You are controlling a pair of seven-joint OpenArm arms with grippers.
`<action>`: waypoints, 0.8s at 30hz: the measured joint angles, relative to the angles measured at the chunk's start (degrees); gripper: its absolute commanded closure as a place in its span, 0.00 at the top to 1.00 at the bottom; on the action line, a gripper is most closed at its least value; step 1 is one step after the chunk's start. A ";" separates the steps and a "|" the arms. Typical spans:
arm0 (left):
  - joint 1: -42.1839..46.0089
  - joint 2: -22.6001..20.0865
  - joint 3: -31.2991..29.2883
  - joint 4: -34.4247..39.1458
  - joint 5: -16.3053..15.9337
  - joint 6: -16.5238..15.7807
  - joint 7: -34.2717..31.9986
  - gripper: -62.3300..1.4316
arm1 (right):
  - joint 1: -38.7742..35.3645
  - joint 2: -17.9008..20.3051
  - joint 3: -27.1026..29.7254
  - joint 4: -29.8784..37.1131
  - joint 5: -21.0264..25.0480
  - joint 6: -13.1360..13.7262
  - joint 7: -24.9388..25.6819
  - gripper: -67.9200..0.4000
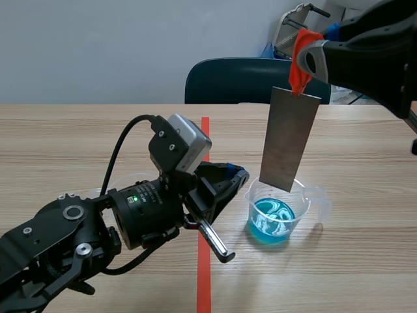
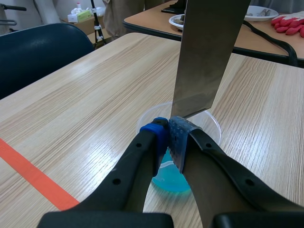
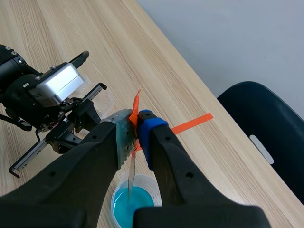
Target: Do the redox reaction experiment
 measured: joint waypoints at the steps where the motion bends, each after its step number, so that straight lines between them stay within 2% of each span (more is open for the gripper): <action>1: 0.00 0.00 0.00 0.00 0.00 0.00 0.00 0.05 | 0.00 0.00 0.00 0.00 0.00 0.00 0.00 0.01; 7: 0.04 -0.37 -0.04 0.00 0.00 0.04 -0.33 0.05 | 0.00 0.00 0.00 0.00 0.00 0.00 0.00 0.01; 11: 1.99 -1.77 -1.88 0.90 -0.02 0.24 -3.85 0.05 | 0.00 0.00 0.00 0.00 -0.02 0.00 0.00 0.01; 20: 11.82 -9.70 -10.34 10.64 -0.04 0.24 -4.52 0.05 | 0.00 0.00 0.00 0.00 0.00 0.00 0.00 0.01; 24: 17.90 -13.25 -14.88 14.45 -0.04 0.20 -6.29 0.17 | 0.00 0.00 0.00 0.00 0.00 0.00 0.00 0.01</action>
